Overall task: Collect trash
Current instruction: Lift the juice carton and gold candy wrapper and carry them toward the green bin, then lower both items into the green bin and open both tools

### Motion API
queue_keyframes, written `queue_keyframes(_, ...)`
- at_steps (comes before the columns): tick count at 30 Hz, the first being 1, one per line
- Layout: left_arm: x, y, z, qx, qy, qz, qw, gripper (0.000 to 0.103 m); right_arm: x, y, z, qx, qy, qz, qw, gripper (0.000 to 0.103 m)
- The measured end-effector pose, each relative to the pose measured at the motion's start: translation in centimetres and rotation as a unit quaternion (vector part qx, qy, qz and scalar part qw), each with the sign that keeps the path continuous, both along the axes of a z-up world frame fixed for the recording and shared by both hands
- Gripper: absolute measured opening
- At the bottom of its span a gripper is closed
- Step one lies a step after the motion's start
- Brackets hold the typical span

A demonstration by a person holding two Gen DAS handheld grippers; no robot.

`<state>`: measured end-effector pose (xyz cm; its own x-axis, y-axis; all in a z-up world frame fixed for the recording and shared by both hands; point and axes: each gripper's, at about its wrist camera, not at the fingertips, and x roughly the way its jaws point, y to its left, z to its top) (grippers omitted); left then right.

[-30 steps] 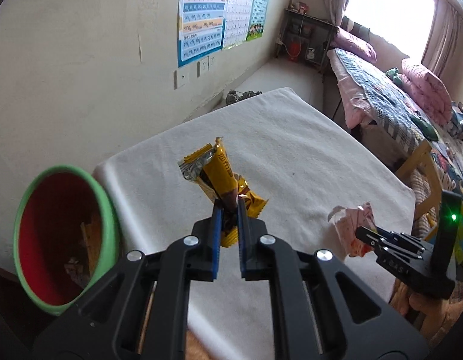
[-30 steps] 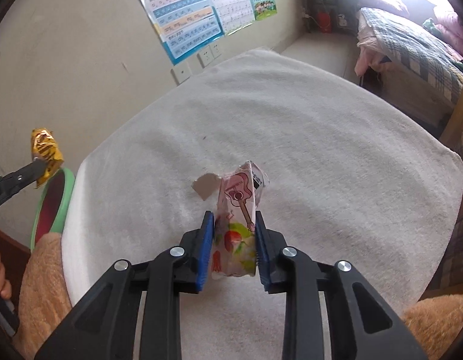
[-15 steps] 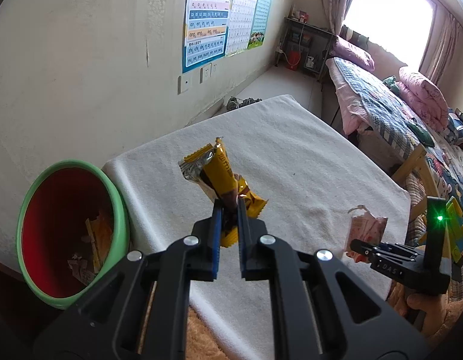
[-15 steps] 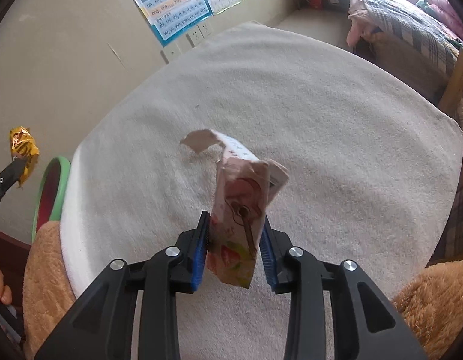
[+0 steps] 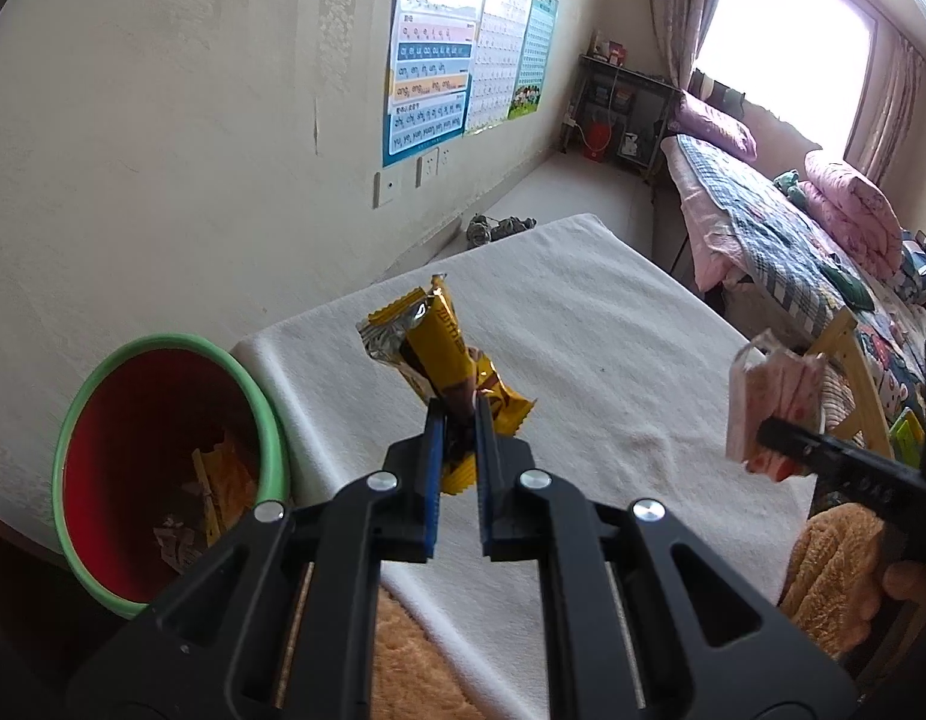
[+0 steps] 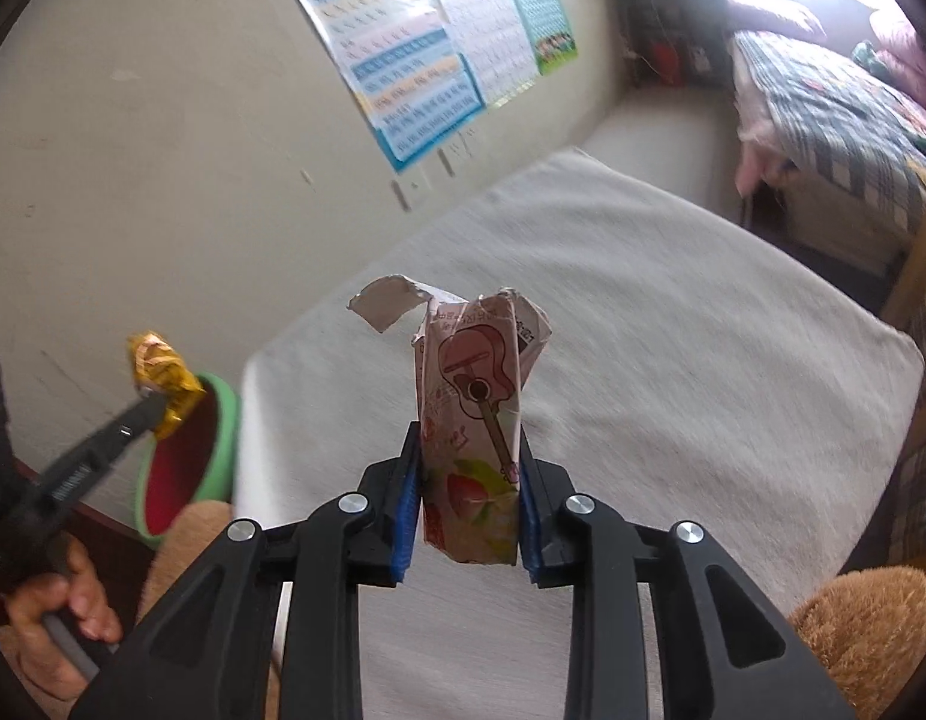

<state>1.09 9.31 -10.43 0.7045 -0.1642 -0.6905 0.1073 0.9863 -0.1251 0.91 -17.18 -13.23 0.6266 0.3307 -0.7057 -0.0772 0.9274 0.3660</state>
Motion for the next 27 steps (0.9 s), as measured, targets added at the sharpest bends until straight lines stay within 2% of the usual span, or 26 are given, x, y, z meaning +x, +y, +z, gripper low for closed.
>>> queue_keyframes(9, -0.5, 2.5, -0.8, 0.001, 0.005, 0.019, 0.9998, 0.009, 0.6, 3.7, 1.8, -0.010, -0.014, 0.032, 0.999, 0.026)
queue_keyframes(27, -1.5, 9.5, -0.8, 0.026, 0.001, 0.109, 0.9937, 0.009, 3.3, 11.5, 3.7, -0.013, -0.038, 0.119, 0.992, 0.026)
